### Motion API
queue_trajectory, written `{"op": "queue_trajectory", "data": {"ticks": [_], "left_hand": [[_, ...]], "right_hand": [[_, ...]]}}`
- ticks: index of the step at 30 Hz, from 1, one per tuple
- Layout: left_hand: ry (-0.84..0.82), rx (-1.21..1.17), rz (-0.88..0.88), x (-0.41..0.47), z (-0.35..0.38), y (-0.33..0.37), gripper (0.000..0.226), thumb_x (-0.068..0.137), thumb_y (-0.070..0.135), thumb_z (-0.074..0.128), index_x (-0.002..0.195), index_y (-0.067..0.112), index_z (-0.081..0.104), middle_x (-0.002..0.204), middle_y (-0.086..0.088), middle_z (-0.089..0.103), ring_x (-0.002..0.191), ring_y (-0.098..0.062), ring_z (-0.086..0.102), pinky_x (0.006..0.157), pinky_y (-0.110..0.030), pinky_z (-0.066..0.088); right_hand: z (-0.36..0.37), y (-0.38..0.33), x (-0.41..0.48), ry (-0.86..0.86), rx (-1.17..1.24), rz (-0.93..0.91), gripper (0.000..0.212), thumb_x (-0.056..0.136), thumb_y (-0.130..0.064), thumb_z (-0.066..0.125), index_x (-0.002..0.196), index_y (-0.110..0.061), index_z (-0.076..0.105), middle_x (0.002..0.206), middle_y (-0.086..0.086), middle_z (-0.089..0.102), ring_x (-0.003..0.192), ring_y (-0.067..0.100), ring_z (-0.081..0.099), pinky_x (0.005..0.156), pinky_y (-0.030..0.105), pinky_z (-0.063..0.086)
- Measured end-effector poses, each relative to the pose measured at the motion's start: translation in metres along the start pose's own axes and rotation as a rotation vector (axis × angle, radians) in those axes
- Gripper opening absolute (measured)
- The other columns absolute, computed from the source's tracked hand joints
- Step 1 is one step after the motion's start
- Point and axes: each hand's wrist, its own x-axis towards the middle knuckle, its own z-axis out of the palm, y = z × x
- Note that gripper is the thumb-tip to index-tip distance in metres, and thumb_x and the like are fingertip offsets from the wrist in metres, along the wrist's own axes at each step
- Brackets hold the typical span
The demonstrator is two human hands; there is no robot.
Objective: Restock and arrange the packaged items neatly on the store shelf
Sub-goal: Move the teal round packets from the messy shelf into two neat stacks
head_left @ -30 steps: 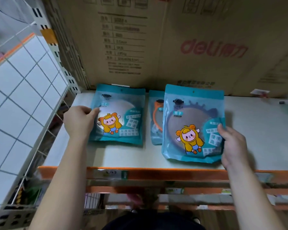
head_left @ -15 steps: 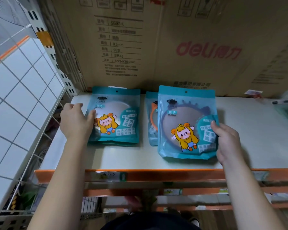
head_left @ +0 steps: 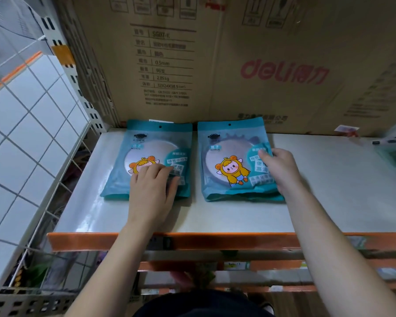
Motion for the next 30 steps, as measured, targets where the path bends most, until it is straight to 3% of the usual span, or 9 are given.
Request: {"op": "queue_trajectory", "data": {"ticks": [4, 8, 17, 22, 28, 30], "left_hand": [[0.008, -0.002, -0.011, 0.001, 0.003, 0.0, 0.028, 0.095, 0.028, 0.057, 0.112, 0.009, 0.067, 0.111, -0.008, 0.064, 0.106, -0.031, 0.053, 0.09, -0.044, 0.038], [0.002, 0.001, -0.022, 0.002, 0.004, 0.003, 0.028, 0.096, 0.029, 0.055, 0.111, 0.009, 0.068, 0.111, -0.008, 0.064, 0.105, -0.03, 0.052, 0.09, -0.044, 0.037], [-0.003, -0.047, -0.062, 0.002, 0.003, 0.003, 0.03, 0.095, 0.031, 0.055, 0.112, 0.011, 0.068, 0.113, -0.006, 0.063, 0.108, -0.027, 0.051, 0.092, -0.042, 0.036], [-0.017, -0.051, -0.064, 0.003, 0.003, 0.003, 0.032, 0.096, 0.033, 0.052, 0.113, 0.012, 0.068, 0.113, -0.006, 0.063, 0.108, -0.027, 0.05, 0.092, -0.042, 0.036], [-0.012, -0.084, -0.026, 0.01, -0.002, 0.012, 0.031, 0.098, 0.031, 0.049, 0.113, 0.011, 0.068, 0.111, -0.009, 0.066, 0.102, -0.029, 0.056, 0.089, -0.045, 0.041], [0.012, -0.1, 0.057, 0.018, -0.002, 0.023, 0.033, 0.095, 0.03, 0.049, 0.108, 0.007, 0.069, 0.107, -0.012, 0.067, 0.096, -0.032, 0.06, 0.083, -0.046, 0.045]], "right_hand": [[-0.002, -0.005, -0.001, 0.003, -0.162, -0.021, 0.037, 0.078, -0.023, 0.079, 0.107, -0.014, 0.059, 0.102, 0.003, 0.07, 0.083, 0.02, 0.071, 0.077, 0.042, 0.06], [-0.003, -0.005, -0.004, 0.062, -0.29, -0.062, 0.048, 0.075, -0.025, 0.083, 0.115, -0.012, 0.061, 0.109, 0.007, 0.069, 0.089, 0.022, 0.07, 0.077, 0.037, 0.058], [-0.002, 0.005, -0.009, 0.097, -0.527, -0.12, 0.051, 0.082, -0.041, 0.074, 0.122, -0.013, 0.06, 0.116, 0.008, 0.065, 0.095, 0.021, 0.066, 0.054, 0.023, 0.046], [-0.005, 0.008, -0.009, 0.136, -0.562, -0.157, 0.053, 0.083, -0.044, 0.072, 0.122, -0.013, 0.058, 0.117, 0.007, 0.066, 0.098, 0.022, 0.067, 0.059, 0.026, 0.05], [-0.014, 0.014, -0.014, 0.12, -0.489, -0.226, 0.044, 0.092, -0.042, 0.06, 0.124, -0.013, 0.057, 0.111, 0.005, 0.064, 0.095, 0.021, 0.066, 0.053, 0.022, 0.046], [-0.023, 0.015, -0.019, 0.157, -0.43, -0.28, 0.038, 0.095, -0.034, 0.058, 0.125, -0.01, 0.059, 0.111, 0.008, 0.065, 0.096, 0.022, 0.065, 0.064, 0.028, 0.054]]}}
